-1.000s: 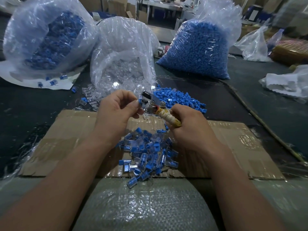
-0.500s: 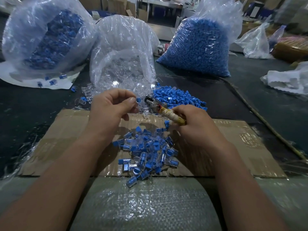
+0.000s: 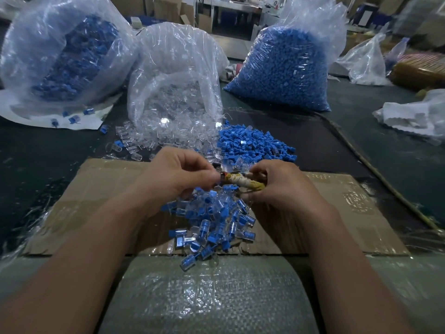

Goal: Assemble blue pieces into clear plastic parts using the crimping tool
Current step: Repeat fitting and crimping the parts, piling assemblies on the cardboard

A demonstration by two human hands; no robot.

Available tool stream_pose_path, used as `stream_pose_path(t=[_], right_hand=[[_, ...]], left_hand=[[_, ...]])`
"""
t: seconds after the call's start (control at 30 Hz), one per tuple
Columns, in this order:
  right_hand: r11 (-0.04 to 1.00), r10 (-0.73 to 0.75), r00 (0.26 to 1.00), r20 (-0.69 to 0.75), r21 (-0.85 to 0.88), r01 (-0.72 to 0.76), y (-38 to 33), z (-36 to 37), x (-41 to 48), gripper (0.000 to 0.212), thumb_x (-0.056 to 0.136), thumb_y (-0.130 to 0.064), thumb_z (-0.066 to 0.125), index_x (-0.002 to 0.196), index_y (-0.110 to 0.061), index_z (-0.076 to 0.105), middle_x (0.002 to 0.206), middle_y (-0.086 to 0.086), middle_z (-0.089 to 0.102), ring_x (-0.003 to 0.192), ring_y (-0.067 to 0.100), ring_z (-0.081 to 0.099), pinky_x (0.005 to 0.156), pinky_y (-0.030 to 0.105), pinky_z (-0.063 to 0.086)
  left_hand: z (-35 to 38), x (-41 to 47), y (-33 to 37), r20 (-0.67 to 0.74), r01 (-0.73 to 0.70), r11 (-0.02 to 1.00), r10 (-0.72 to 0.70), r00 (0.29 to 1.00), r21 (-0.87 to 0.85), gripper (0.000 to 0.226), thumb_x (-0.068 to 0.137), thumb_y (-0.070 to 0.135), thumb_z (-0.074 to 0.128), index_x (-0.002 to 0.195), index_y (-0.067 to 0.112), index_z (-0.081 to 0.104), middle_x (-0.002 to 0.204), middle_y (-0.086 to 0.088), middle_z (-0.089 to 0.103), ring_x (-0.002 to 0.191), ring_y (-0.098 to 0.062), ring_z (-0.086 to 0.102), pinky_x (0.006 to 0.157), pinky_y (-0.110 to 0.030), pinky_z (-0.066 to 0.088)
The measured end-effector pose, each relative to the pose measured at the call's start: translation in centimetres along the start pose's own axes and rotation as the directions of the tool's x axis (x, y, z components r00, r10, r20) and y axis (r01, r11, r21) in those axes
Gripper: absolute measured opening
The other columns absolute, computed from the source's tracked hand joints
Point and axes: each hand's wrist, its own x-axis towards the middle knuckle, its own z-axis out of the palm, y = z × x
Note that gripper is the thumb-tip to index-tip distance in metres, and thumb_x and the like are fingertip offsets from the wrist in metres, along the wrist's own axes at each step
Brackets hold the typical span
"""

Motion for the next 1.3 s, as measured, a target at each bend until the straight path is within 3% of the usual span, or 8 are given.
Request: stream_pose_path(t=[0.1, 0.23, 0.33, 0.43, 0.57, 0.67, 0.87, 1.3], right_hand=[[1.0, 0.015, 1.0, 0.019, 0.01, -0.015, 0.1, 0.1, 0.1, 0.057, 0.06, -0.047, 0.08, 0.109, -0.028, 0.058, 0.106, -0.006, 0.058, 0.095, 0.014, 0.051, 0.08, 0.034, 0.045], [1.0, 0.017, 0.999, 0.049, 0.015, -0.018, 0.2, 0.0, 0.3, 0.068, 0.06, -0.047, 0.08, 0.119, -0.026, 0.054, 0.114, -0.004, 0.055, 0.099, 0.014, 0.047, 0.079, 0.031, 0.04], [0.998, 0.015, 0.997, 0.075, 0.052, -0.019, 0.4, -0.1, 0.3, 0.075, 0.062, -0.048, 0.079, 0.128, -0.026, 0.049, 0.122, -0.004, 0.052, 0.105, 0.014, 0.046, 0.082, 0.03, 0.037], [0.991, 0.003, 0.998, 0.06, 0.133, -0.011, 0.8, -0.3, 0.1, 0.07, 0.068, -0.051, 0.074, 0.129, -0.026, 0.05, 0.124, -0.006, 0.054, 0.1, 0.009, 0.046, 0.082, 0.03, 0.038], [0.982, 0.005, 1.0, -0.012, 0.189, -0.003, 1.0, -0.4, 0.1, 0.058, 0.074, -0.051, 0.068, 0.124, -0.025, 0.055, 0.121, -0.006, 0.057, 0.096, 0.007, 0.046, 0.078, 0.028, 0.035], [0.984, 0.014, 0.998, -0.058, 0.18, -0.003, 1.3, -0.4, 0.2, 0.052, 0.079, -0.048, 0.065, 0.124, -0.023, 0.056, 0.122, -0.005, 0.058, 0.095, 0.005, 0.045, 0.077, 0.025, 0.034], [0.985, 0.045, 0.994, -0.101, 0.172, -0.027, 1.5, -0.6, 0.4, 0.046, 0.083, -0.044, 0.062, 0.123, -0.02, 0.057, 0.121, -0.004, 0.058, 0.094, 0.005, 0.045, 0.077, 0.025, 0.035], [0.982, 0.094, 0.987, -0.127, 0.177, -0.071, 1.8, -0.5, 0.8, 0.042, 0.083, -0.044, 0.063, 0.118, -0.021, 0.06, 0.093, -0.012, 0.053, 0.081, 0.002, 0.048, 0.063, 0.022, 0.036]], left_hand=[[-0.6, 0.8, -0.9, -0.279, -0.022, 0.999, 0.03, 0.96, 0.032, 0.007, 0.074, 0.019, 0.066, 0.067, 0.021, 0.068, 0.059, 0.001, 0.065, 0.041, -0.001, 0.047, 0.041, -0.014, 0.042], [-0.9, 1.6, -1.9, -0.493, -0.042, 0.97, 0.16, 0.855, 0.241, 0.015, 0.086, 0.01, 0.06, 0.089, 0.024, 0.065, 0.084, 0.004, 0.064, 0.073, -0.005, 0.059, 0.059, -0.015, 0.05], [-0.8, 2.2, -2.5, -0.427, -0.02, 0.883, 0.247, 0.87, 0.468, 0.027, 0.09, 0.01, 0.055, 0.115, 0.016, 0.061, 0.108, 0.0, 0.055, 0.095, -0.011, 0.053, 0.079, -0.016, 0.046], [-1.2, 2.9, -3.0, -0.317, -0.019, 0.774, 0.281, 0.906, 0.633, 0.041, 0.093, 0.014, 0.051, 0.133, 0.02, 0.047, 0.135, -0.004, 0.045, 0.12, -0.011, 0.035, 0.102, -0.029, 0.022], [-1.5, 3.8, -4.0, -0.115, 0.014, 0.711, 0.094, 0.989, 0.703, 0.05, 0.098, 0.025, 0.04, 0.144, 0.03, 0.023, 0.155, 0.005, 0.012, 0.142, -0.014, 0.007, 0.112, -0.032, 0.004], [-1.5, 4.2, -4.2, -0.104, 0.042, 0.684, 0.05, 0.993, 0.728, 0.044, 0.098, 0.024, 0.039, 0.141, 0.026, 0.034, 0.154, 0.005, 0.018, 0.141, -0.015, 0.012, 0.113, -0.033, 0.008], [-1.5, 3.7, -3.4, -0.307, 0.105, 0.636, 0.216, 0.927, 0.764, 0.031, 0.089, 0.007, 0.058, 0.119, 0.013, 0.062, 0.134, -0.001, 0.053, 0.125, -0.018, 0.044, 0.107, -0.032, 0.026], [-1.4, 2.5, -3.0, -0.422, 0.052, 0.732, 0.332, 0.844, 0.679, 0.027, 0.089, 0.011, 0.058, 0.115, 0.013, 0.064, 0.118, -0.009, 0.063, 0.102, -0.019, 0.055, 0.087, -0.029, 0.034]])
